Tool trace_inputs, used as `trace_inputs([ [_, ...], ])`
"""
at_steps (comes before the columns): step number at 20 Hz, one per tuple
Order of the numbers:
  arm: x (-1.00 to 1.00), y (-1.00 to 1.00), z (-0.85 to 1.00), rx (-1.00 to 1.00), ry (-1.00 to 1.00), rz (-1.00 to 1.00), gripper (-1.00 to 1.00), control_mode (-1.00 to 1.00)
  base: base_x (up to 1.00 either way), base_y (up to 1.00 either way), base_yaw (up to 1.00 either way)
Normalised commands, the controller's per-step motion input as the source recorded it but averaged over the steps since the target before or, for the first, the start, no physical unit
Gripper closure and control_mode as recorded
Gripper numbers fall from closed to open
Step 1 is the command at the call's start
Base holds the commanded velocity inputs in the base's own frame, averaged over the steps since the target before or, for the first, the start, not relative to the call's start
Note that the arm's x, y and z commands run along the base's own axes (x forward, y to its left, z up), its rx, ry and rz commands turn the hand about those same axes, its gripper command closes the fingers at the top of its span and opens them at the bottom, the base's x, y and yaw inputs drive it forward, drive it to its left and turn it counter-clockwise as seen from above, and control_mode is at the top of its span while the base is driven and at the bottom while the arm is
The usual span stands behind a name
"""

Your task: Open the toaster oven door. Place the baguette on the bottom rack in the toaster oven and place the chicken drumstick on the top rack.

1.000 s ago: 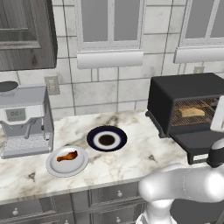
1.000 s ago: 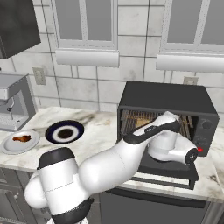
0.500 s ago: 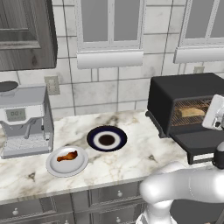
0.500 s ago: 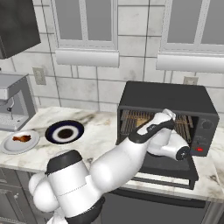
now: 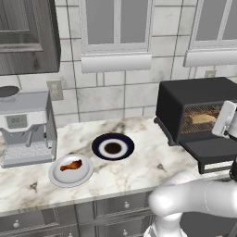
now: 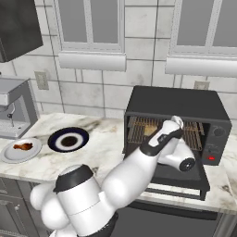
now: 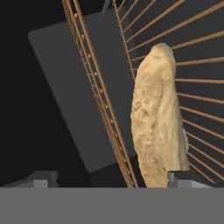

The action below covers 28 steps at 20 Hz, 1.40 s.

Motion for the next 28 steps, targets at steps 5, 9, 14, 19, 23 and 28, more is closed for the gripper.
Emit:
trace_inputs([
  [5,0.20,-0.35,-0.04,0.12,0.00,0.00,-1.00,-1.00,0.00,0.00,0.00],
  [9,0.00,-0.48,0.00,0.26,0.00,0.00,-1.00,-1.00,0.00,0.00,0.00],
  [14,0.00,-0.64,0.00,0.31,0.06,0.00,-1.00,-1.00,0.00,0.00,0.00],
  [19,-0.13,-0.66,0.00,0.30,0.09,0.00,-1.00,-1.00,0.00,0.00,0.00],
  [23,-0.56,-0.77,0.00,0.29,0.02,0.00,-1.00,-1.00,0.00,0.00,0.00],
  [28,-0.13,-0.51,-0.05,0.25,0.05,0.00,-1.00,-1.00,0.00,0.00,0.00],
])
